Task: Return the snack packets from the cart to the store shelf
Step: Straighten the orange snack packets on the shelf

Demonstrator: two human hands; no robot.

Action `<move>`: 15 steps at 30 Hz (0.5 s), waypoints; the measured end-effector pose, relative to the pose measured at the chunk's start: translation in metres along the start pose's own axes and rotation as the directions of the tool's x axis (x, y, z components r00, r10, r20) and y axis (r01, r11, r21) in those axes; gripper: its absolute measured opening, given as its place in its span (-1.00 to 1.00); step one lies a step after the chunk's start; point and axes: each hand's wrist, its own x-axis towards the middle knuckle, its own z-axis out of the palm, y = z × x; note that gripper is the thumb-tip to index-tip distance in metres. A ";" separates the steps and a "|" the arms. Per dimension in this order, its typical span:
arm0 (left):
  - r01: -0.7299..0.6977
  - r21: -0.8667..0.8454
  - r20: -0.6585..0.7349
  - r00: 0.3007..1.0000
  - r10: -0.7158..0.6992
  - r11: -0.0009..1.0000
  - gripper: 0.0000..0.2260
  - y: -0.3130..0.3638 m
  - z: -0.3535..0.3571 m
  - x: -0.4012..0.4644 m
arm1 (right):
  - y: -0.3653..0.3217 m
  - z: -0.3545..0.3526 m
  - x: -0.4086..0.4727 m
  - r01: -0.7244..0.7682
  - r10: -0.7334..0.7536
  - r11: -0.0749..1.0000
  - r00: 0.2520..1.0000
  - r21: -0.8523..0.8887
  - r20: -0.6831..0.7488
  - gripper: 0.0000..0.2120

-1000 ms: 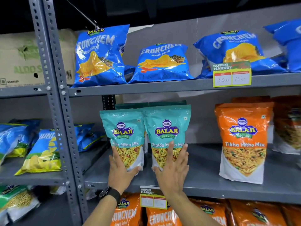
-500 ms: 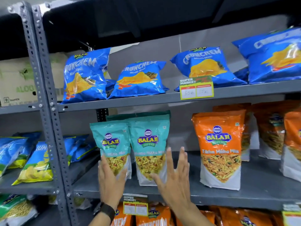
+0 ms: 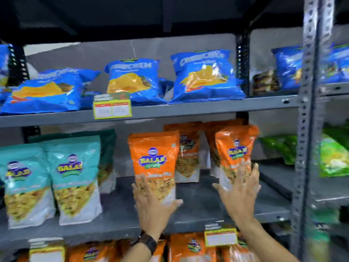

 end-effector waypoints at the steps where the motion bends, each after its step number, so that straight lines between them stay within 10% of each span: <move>1: 0.003 0.026 -0.041 0.999 -0.002 1.000 0.38 0.002 0.009 0.002 | 0.017 -0.001 0.011 -0.025 0.024 0.999 0.999 0.029 0.038 0.31; 7: -0.004 0.139 -0.084 0.996 0.015 0.990 0.30 0.021 0.043 0.003 | 0.067 0.000 0.055 -0.073 -0.028 0.964 0.928 0.257 0.371 0.39; 15: -0.020 0.155 -0.063 0.998 0.030 0.988 0.28 0.057 0.081 -0.017 | 0.080 -0.015 0.040 -0.016 -0.037 0.979 0.966 0.204 0.256 0.29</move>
